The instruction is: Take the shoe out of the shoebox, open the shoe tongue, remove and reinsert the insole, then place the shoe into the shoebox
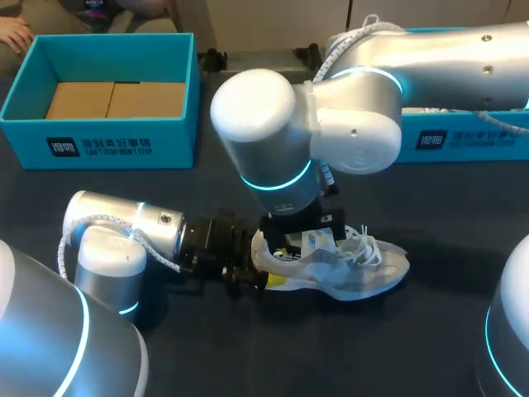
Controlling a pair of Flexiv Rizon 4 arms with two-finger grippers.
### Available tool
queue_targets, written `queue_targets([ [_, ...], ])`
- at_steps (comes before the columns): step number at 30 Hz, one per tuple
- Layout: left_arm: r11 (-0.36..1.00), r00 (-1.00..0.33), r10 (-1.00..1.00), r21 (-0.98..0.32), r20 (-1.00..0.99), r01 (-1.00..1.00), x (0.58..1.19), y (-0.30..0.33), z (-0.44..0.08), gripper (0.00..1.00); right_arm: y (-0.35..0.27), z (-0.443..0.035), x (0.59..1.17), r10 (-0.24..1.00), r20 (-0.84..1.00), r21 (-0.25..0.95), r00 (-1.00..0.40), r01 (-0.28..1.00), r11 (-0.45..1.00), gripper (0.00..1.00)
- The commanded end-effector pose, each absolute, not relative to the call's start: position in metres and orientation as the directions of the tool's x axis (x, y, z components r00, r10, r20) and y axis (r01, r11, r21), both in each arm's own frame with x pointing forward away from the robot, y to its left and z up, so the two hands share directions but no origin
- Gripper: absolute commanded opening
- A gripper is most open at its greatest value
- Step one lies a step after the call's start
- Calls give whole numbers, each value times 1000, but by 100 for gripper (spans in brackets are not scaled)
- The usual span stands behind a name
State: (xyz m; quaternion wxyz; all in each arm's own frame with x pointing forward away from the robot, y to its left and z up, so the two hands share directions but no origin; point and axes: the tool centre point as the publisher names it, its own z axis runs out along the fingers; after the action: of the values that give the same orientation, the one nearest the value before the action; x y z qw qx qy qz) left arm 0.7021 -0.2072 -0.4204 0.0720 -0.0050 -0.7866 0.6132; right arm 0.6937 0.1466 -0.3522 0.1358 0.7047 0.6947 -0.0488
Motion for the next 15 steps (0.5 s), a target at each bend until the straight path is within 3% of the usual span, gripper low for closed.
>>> queue_targets([
  [1,247,-990,95,-966,107,-80,702,-207,-420,0,147,-356,688,912,-303,204,277,954,-222,100],
  [15,247,-990,95,-966,107,-80,702,-207,-420,0,114,-357,690,911,-229,223,342,930,-293,100],
])
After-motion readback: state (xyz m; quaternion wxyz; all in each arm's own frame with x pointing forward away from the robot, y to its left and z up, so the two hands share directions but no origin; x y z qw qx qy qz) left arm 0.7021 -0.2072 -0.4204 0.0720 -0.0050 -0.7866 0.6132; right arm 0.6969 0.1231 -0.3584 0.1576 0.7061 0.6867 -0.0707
